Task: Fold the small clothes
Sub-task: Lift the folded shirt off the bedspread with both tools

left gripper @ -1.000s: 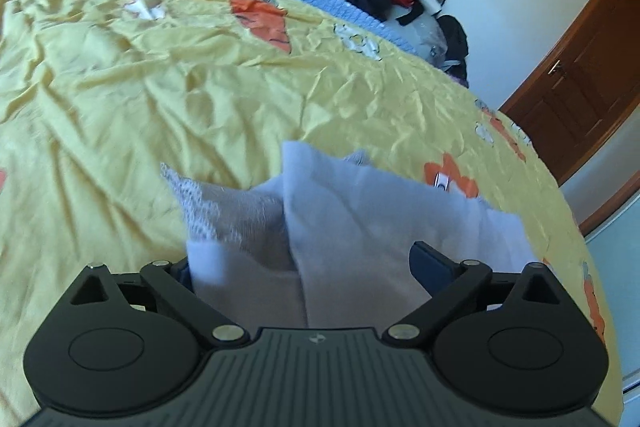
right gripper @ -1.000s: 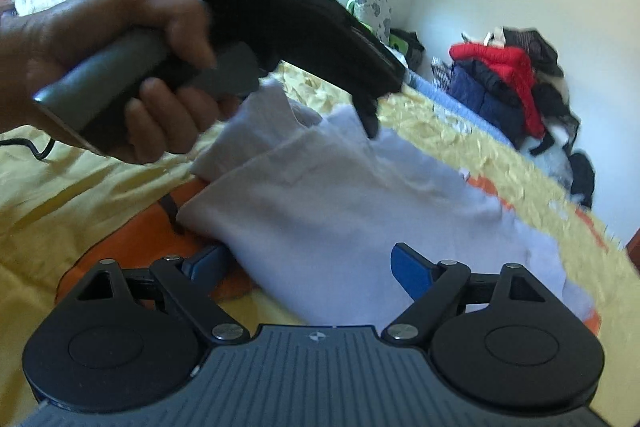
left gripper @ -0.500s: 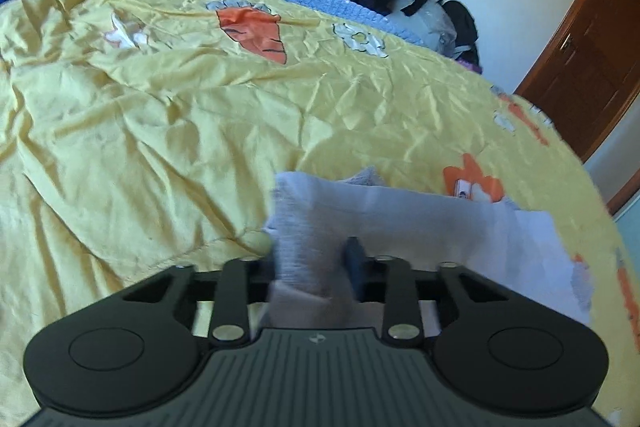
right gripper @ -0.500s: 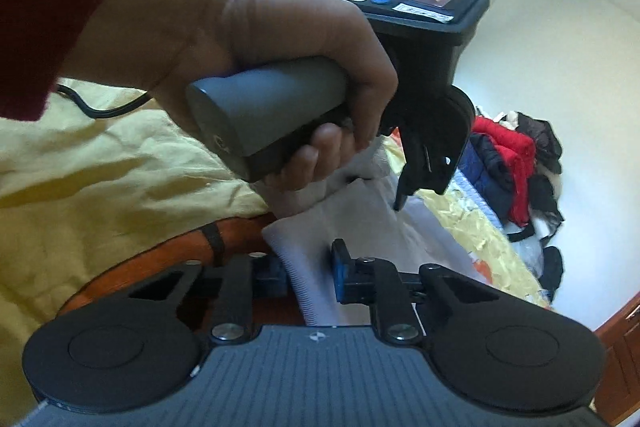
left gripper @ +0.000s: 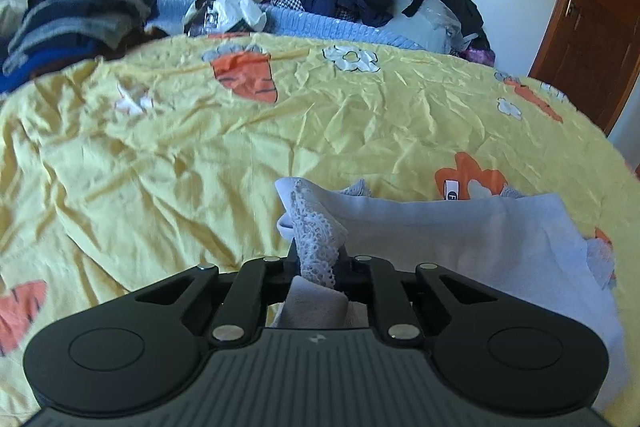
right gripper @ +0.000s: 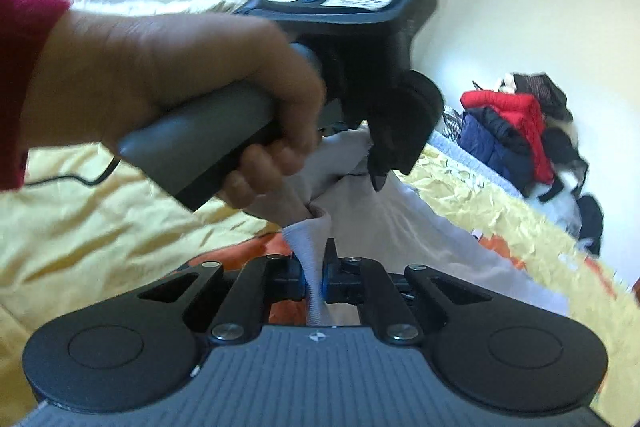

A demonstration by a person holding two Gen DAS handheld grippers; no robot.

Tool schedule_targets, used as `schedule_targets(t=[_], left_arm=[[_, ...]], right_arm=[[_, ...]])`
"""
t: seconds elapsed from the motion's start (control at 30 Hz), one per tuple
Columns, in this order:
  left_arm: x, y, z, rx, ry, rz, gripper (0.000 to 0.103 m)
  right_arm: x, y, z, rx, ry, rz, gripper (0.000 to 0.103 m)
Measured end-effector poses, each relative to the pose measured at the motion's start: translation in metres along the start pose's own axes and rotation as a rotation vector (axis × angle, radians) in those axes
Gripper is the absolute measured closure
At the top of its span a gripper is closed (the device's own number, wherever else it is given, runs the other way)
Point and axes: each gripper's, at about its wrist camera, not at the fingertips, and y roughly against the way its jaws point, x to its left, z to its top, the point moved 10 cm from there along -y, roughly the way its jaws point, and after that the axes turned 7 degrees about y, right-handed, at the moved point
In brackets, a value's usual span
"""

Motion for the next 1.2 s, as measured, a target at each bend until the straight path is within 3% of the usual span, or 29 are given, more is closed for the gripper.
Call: schedule_targets(t=[0.43,0.8,1.2], left_arm=[[-0.034,0.021,0.019,-0.046,-0.096,0.109,0.091],[-0.069,0.028,0.026,-0.076,-0.117,0.109,0.091],[-0.116,0.032,0.032,-0.125,-0.123,0.071,0.094]], right_arm=[[-0.04,0.023,-0.013,-0.054,-0.266,0.067,0.096],[-0.077,0.04,-0.037,-0.068,-0.418,0.063,0.096],[-0.108,0.065,-0.056,-0.089,-0.473,-0.003,0.096]])
